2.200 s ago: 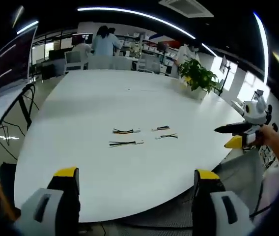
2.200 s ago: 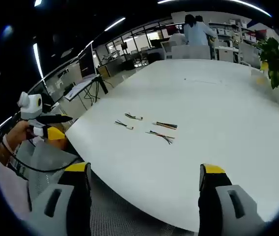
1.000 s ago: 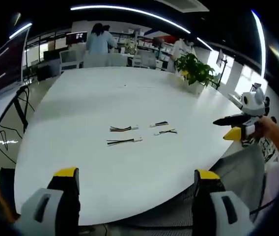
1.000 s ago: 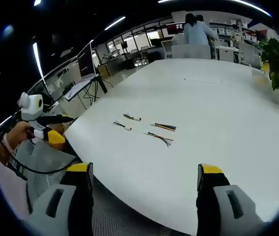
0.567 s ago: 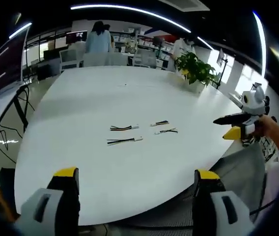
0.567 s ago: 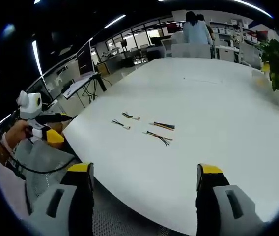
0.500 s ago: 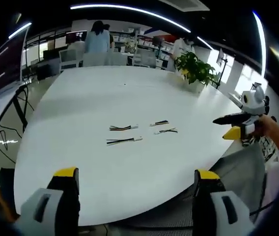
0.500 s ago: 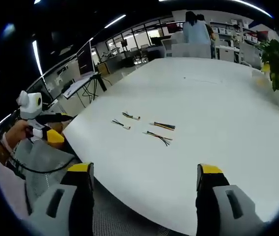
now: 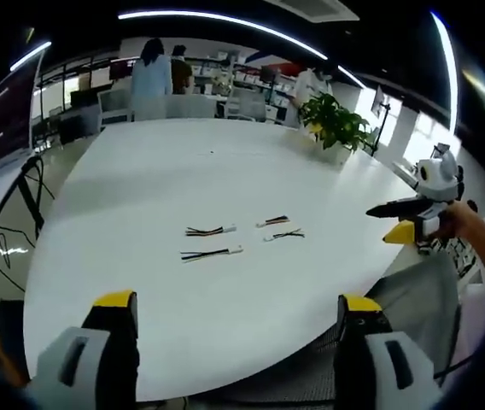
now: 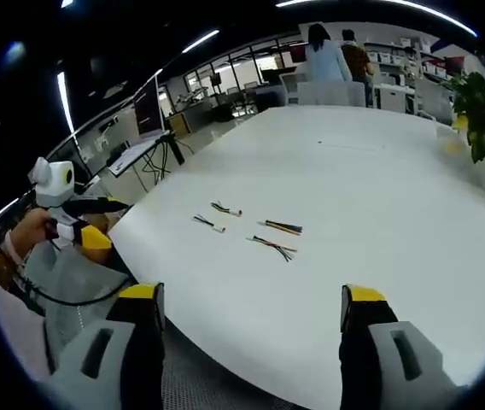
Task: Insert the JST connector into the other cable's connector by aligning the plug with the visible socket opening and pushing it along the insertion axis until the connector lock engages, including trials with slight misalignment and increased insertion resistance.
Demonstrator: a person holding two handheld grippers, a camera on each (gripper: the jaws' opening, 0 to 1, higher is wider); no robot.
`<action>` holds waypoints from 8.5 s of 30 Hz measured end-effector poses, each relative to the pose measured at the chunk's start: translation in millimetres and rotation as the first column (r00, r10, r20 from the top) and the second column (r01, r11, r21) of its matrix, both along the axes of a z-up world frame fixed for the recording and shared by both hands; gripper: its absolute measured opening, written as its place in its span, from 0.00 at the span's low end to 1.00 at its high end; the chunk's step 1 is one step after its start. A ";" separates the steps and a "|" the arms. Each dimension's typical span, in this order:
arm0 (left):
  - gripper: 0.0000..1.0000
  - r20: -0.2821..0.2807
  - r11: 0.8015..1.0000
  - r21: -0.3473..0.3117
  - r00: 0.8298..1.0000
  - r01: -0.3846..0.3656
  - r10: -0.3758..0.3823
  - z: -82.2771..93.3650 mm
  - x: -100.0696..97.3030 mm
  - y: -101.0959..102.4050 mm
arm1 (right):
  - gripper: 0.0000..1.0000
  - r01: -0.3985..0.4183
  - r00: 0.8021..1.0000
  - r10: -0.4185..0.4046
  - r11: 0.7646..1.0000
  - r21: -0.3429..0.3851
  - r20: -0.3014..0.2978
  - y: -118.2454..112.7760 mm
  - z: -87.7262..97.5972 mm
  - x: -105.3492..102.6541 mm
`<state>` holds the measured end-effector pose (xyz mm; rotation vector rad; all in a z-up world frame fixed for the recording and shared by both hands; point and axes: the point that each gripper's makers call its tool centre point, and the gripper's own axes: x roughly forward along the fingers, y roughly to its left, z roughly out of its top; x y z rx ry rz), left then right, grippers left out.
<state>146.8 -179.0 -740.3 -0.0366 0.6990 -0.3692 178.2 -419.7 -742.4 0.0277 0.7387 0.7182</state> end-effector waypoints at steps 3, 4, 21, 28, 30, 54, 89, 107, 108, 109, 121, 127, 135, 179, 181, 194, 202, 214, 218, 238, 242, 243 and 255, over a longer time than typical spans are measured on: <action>0.95 0.002 1.000 0.009 1.000 0.004 -0.004 0.6 1.1 0.0 | 0.83 -0.002 1.000 0.002 1.000 0.001 0.008 1.4 2.4 1.6; 0.95 0.004 1.000 0.013 1.000 0.007 -0.007 1.0 1.7 -0.3 | 0.83 -0.006 1.000 0.006 1.000 0.001 0.012 2.6 3.4 2.3; 0.95 0.025 1.000 0.024 0.999 0.019 -0.020 8.4 6.4 -6.5 | 0.81 -0.064 0.995 0.069 0.995 -0.074 0.068 19.0 7.4 12.8; 0.95 0.037 0.998 0.055 0.998 0.042 -0.044 11.8 16.3 -11.6 | 0.78 -0.084 0.995 0.080 0.994 0.069 0.052 44.9 20.9 17.3; 0.95 0.039 0.997 0.050 0.998 0.053 -0.055 12.9 19.2 -14.6 | 0.76 -0.088 0.995 0.084 0.994 0.062 0.061 47.2 20.4 20.9; 0.94 0.038 0.993 0.080 0.995 0.092 -0.095 6.1 44.6 -22.6 | 0.75 -0.111 0.991 0.109 0.994 0.022 0.084 50.4 19.8 48.3; 0.94 0.046 0.982 0.117 0.987 0.148 -0.154 -3.4 82.1 -39.9 | 0.68 -0.109 0.991 0.110 0.994 -0.011 0.079 40.5 10.1 81.7; 0.94 0.044 0.966 0.177 0.980 0.186 -0.196 -19.3 101.7 -41.2 | 0.66 -0.117 0.987 0.119 0.993 -0.022 0.109 48.3 3.2 99.7; 0.93 0.044 0.966 0.173 0.979 0.190 -0.200 -19.1 101.6 -41.8 | 0.65 -0.118 0.987 0.120 0.993 -0.023 0.108 48.3 2.0 101.3; 0.92 0.043 0.966 0.171 0.978 0.194 -0.204 -19.2 102.0 -42.6 | 0.65 -0.121 0.987 0.123 0.992 -0.023 0.106 48.4 0.7 102.6; 0.67 0.063 0.939 0.268 0.969 0.214 -0.239 -21.3 107.9 -37.4 | 0.54 -0.160 0.980 0.163 0.987 -0.030 0.112 52.1 -1.7 101.7; 0.65 0.064 0.960 0.217 0.979 0.176 -0.193 -23.6 115.1 -32.1 | 0.54 -0.153 0.984 0.156 0.987 -0.043 0.090 51.4 -12.6 98.3; 0.60 0.075 0.961 0.182 0.971 0.209 -0.225 -26.5 118.3 -35.7 | 0.49 -0.169 0.981 0.173 0.985 -0.046 0.088 58.4 -19.5 99.8; 0.22 0.033 0.878 0.207 0.893 0.433 -0.448 -70.9 150.1 -46.6 | 0.31 -0.477 0.853 0.476 0.877 -0.051 0.212 83.9 -52.8 129.4; 0.17 0.090 0.864 0.199 0.870 0.461 -0.485 -68.0 153.2 -53.4 | 0.29 -0.497 0.838 0.492 0.867 -0.040 0.236 86.0 -54.9 130.8; 0.15 0.122 0.855 0.097 0.846 0.510 -0.518 -71.7 161.3 -64.7 | 0.18 -0.633 0.744 0.619 0.774 -0.033 0.252 98.1 -76.1 124.3; 0.13 0.118 0.779 0.174 0.773 0.602 -0.624 -89.6 161.9 -70.2 | 0.16 -0.657 0.729 0.644 0.754 -0.028 0.230 103.3 -87.0 125.1; 0.06 0.107 0.753 0.187 0.749 0.631 -0.654 -99.0 165.2 -70.3 | 0.12 -0.676 0.715 0.665 0.737 -0.028 0.216 106.5 -96.7 123.5; 0.06 0.112 0.739 0.197 0.734 0.645 -0.670 -99.4 164.7 -70.6 | 0.11 -0.679 0.713 0.668 0.734 -0.027 0.216 107.3 -97.8 123.8; 0.02 0.136 0.728 0.185 0.716 0.661 -0.685 -101.5 165.0 -73.2 | 0.06 -0.695 0.696 0.685 0.718 -0.035 0.216 108.2 -105.5 126.5; 0.01 0.144 0.722 0.191 0.709 0.665 -0.691 -100.4 166.0 -73.0 | 0.05 -0.696 0.696 0.685 0.717 -0.033 0.215 108.3 -105.3 127.5; 0.01 0.145 0.721 0.189 0.707 0.666 -0.692 -100.5 165.9 -73.0 | 0.05 -0.697 0.695 0.686 0.716 -0.032 0.214 108.4 -105.2 127.5; 0.00 0.169 0.684 0.203 0.663 0.701 -0.730 -107.9 162.8 -74.6 | 0.04 -0.715 0.671 0.700 0.698 -0.038 0.243 112.1 -104.0 129.3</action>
